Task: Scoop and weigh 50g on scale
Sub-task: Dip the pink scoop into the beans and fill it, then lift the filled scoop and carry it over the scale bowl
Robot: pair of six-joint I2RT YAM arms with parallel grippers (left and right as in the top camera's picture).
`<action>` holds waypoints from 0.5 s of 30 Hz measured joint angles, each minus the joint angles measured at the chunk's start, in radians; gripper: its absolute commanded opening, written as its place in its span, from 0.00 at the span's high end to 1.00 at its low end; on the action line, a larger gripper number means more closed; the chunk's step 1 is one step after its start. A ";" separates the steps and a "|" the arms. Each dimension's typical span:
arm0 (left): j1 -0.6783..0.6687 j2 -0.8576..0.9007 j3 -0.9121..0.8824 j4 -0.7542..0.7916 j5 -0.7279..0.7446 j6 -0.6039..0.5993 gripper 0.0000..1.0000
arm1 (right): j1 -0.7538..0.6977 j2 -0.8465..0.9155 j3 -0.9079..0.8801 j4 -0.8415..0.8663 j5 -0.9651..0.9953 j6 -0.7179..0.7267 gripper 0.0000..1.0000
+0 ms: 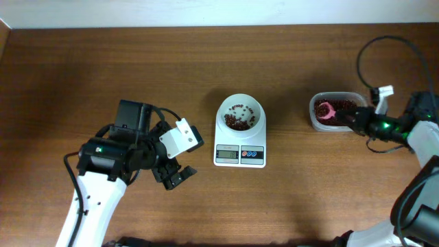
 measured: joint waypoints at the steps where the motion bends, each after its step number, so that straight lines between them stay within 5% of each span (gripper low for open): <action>1: 0.000 0.000 0.000 0.000 0.000 0.000 0.01 | -0.022 0.000 0.000 0.000 -0.015 0.010 0.96; 15: 0.000 0.000 0.000 0.000 0.000 0.000 0.01 | -0.088 0.000 0.000 -0.001 -0.066 0.040 0.96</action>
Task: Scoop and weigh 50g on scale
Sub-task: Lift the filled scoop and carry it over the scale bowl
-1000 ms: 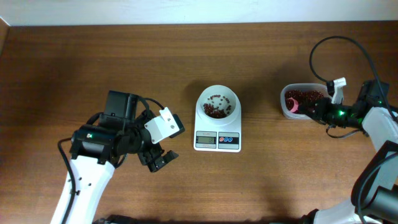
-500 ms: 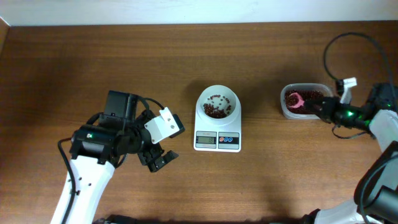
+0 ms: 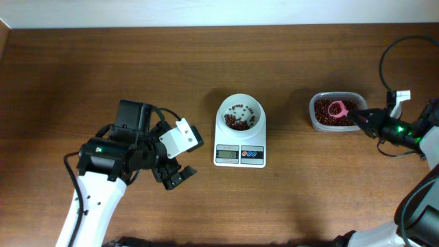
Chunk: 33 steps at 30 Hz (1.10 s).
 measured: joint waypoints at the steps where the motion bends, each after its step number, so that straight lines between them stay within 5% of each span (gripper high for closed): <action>1: 0.000 0.000 0.000 0.000 0.000 0.000 0.01 | 0.000 0.000 0.000 0.000 -0.018 0.004 0.96; 11: 0.000 0.000 0.000 0.000 0.000 0.000 0.01 | 0.045 0.000 0.000 0.000 -0.229 0.030 0.96; 21: 0.000 0.000 0.000 0.000 0.000 0.000 0.01 | 0.372 0.000 0.000 0.015 -0.240 0.061 0.96; 27: 0.000 0.000 0.000 0.001 0.000 0.000 0.01 | 0.576 0.001 -0.001 0.256 -0.245 0.232 0.96; 33: 0.000 0.000 0.000 0.000 0.000 0.000 0.01 | 0.641 0.002 -0.001 0.324 -0.201 0.296 0.96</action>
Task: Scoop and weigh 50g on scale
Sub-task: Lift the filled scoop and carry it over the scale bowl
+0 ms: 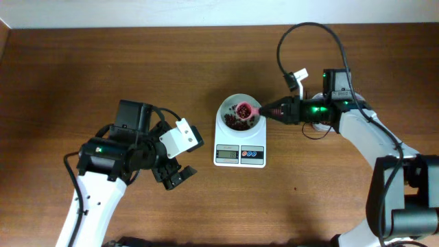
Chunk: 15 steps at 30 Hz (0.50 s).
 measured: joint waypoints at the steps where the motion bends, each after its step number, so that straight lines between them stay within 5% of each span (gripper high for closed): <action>1: 0.000 0.000 0.000 0.000 0.000 0.000 0.01 | 0.000 0.000 0.000 0.011 0.023 0.003 0.96; 15: 0.000 0.000 0.000 0.000 0.000 0.000 0.01 | 0.000 0.000 0.000 0.090 0.168 -0.382 0.96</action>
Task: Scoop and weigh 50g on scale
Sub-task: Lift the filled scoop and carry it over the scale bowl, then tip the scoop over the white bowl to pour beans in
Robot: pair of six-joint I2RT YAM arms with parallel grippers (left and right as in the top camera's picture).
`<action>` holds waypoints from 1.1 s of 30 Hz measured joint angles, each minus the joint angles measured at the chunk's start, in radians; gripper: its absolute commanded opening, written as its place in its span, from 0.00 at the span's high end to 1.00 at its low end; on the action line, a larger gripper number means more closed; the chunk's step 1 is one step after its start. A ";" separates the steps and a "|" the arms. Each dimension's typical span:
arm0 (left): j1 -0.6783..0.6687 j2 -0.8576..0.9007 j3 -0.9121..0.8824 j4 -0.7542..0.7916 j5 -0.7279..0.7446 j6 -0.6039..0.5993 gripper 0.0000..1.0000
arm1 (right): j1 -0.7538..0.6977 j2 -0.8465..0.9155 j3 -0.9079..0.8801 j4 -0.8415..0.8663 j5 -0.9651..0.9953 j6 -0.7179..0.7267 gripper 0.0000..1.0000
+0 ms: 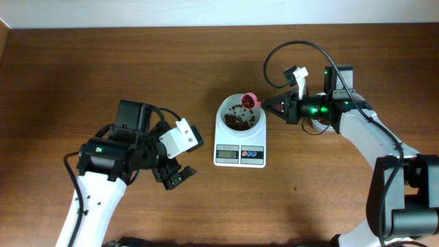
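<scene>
A white bowl with red beans at its bottom stands on the white digital scale at the table's middle. My right gripper is shut on the handle of a small pink scoop. The scoop's cup sits at the bowl's far right rim, turned on its side. My left gripper rests low at the left, well away from the scale, open and holding nothing. The bean container is almost wholly hidden under my right arm.
My right arm's black cable loops over the table behind the bowl. The left arm's body and its white camera block fill the table's left front.
The pink scoop was over the bowl's middle with beans showing in its cup. Now it is at the bowl's far right rim, turned sideways, and the right wrist has rotated. My left arm is unchanged.
First my right gripper held the pink scoop in the bean container at the far right. Then the scoop lay on the beans there with the arm drawn further right. Later it was over the scale's bowl, full of beans, and now it is tipped at the rim.
</scene>
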 measured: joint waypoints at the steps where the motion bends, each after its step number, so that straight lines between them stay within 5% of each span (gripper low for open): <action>1: 0.000 0.000 0.000 0.000 0.000 0.000 0.01 | 0.000 0.000 0.000 -0.002 0.001 -0.004 0.96; 21: 0.000 0.000 0.000 0.000 0.000 0.000 0.01 | 0.000 0.000 0.000 -0.008 0.056 -0.050 0.96; 24: 0.000 0.000 0.000 0.000 0.000 0.000 0.01 | 0.000 0.000 0.000 0.006 -0.049 -0.108 0.96; 33: 0.000 0.000 0.000 0.000 0.000 0.000 0.01 | 0.035 0.000 0.000 0.013 0.070 -0.132 0.96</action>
